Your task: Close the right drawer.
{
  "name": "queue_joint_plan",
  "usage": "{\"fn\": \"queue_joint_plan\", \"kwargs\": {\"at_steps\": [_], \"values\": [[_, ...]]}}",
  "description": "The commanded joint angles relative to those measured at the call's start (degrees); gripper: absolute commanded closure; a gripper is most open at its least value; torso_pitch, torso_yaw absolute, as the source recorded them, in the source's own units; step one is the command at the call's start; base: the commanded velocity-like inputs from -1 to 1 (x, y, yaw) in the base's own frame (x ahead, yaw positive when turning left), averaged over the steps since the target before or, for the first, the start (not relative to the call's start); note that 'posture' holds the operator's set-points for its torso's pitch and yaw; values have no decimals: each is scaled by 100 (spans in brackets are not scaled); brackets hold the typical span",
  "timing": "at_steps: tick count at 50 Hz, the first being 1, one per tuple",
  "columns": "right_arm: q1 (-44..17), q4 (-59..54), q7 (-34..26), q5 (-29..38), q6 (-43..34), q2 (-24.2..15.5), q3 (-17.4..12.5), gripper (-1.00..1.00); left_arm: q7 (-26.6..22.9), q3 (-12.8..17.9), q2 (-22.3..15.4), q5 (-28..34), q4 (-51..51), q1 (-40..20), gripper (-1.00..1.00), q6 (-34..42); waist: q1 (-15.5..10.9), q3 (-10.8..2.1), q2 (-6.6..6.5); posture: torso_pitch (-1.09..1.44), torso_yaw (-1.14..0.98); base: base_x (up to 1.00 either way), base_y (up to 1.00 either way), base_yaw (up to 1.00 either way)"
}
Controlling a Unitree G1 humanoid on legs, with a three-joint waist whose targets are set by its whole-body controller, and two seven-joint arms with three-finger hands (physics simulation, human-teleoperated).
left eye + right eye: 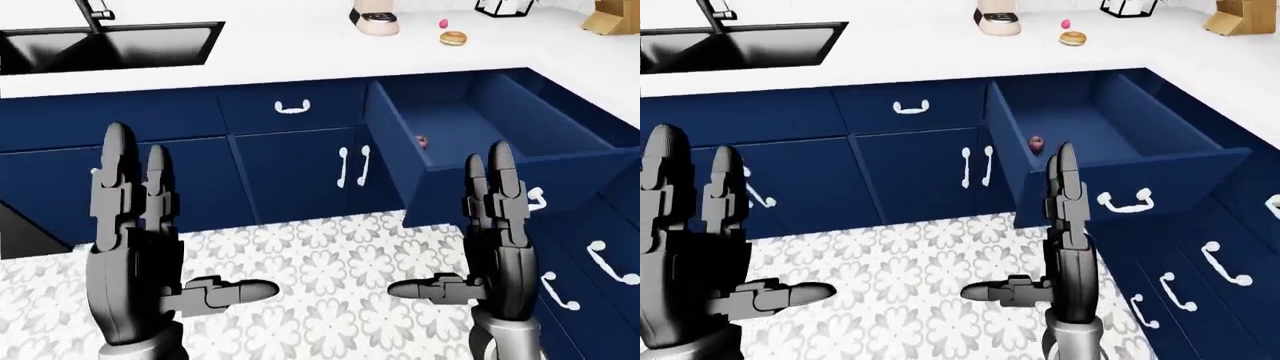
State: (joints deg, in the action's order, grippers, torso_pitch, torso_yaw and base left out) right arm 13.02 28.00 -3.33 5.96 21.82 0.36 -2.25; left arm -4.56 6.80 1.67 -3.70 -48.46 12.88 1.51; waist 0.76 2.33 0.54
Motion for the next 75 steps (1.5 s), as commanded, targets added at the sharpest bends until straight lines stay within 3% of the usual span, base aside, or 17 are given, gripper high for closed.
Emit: {"fn": "queue_joint_plan", "kwargs": {"at_steps": [1,5,8,17,21,31,34,36,44,47,48,59,62,63,64,67,75], "values": [[-59,242,30,-26,155,-7,3,-100,-7,-7,-9,-7,-194,-47,-100,-152,10,-40,6,0,0,0,0,-48],[-80,242,28,-28,140,-18,18,-100,5,-30,-9,-1,-259,-40,-100,-97,59,25,-124,0,0,0,0,-64],[-28,257,26,-9,176,-9,50,-100,14,-36,-11,5,-273,-51,-100,-67,23,46,-505,0,0,0,0,-70],[44,317,19,-9,185,-12,60,-100,13,-58,-12,11,-288,-46,-100,-53,-60,24,-140,0,0,0,0,-70],[17,276,31,20,171,-16,57,-100,6,-65,-11,13,-219,-36,-100,-116,-42,-94,341,0,0,0,0,-70],[-47,119,66,75,228,-18,105,-100,5,-87,-16,18,-203,-13,-100,-146,13,145,-212,0,0,0,0,-70],[-14,140,72,84,233,-20,116,-100,0,-90,-15,17,-190,-7,-100,-163,-70,14,-667,0,0,0,0,-70],[-23,131,73,81,231,-22,123,-100,1,-84,-15,10,-213,-2,-100,-152,-115,114,-492,0,0,0,0,-70],[-40,118,76,84,219,-31,112,-100,-8,-83,-15,5,-201,-1,-100,-152,-111,24,-97,0,0,0,0,-70],[-30,122,78,96,232,-26,126,-100,-6,-84,-16,2,-218,-6,-100,-131,-91,-4,207,0,0,0,0,-70],[-26,127,86,89,230,-21,130,-100,-5,-85,-15,6,-213,-6,-100,-131,-48,-94,431,0,0,0,0,-70],[26,188,60,69,205,-31,130,-100,-8,-93,-15,9,-186,-1,-100,-150,2,136,-267,0,0,0,0,-70],[-24,159,66,83,182,-29,123,-100,-10,-106,-12,15,-178,14,-100,-167,-114,-40,-794,0,0,0,0,-70],[-31,145,69,80,183,-28,123,-100,-12,-101,-12,6,-171,16,-100,-171,-137,129,-420,0,0,0,0,-70],[-27,136,71,92,195,-27,129,-100,-12,-103,-12,10,-173,21,-100,-176,-95,118,-534,0,0,0,0,-71],[-31,109,72,92,209,-30,131,-100,-13,-96,-13,7,-169,22,-100,-179,-90,-17,-425,0,0,0,0,-70],[-33,59,85,91,244,-30,124,-100,-13,-95,-9,2,-193,31,-100,-166,-90,-41,287,0,0,0,0,-68]]}}
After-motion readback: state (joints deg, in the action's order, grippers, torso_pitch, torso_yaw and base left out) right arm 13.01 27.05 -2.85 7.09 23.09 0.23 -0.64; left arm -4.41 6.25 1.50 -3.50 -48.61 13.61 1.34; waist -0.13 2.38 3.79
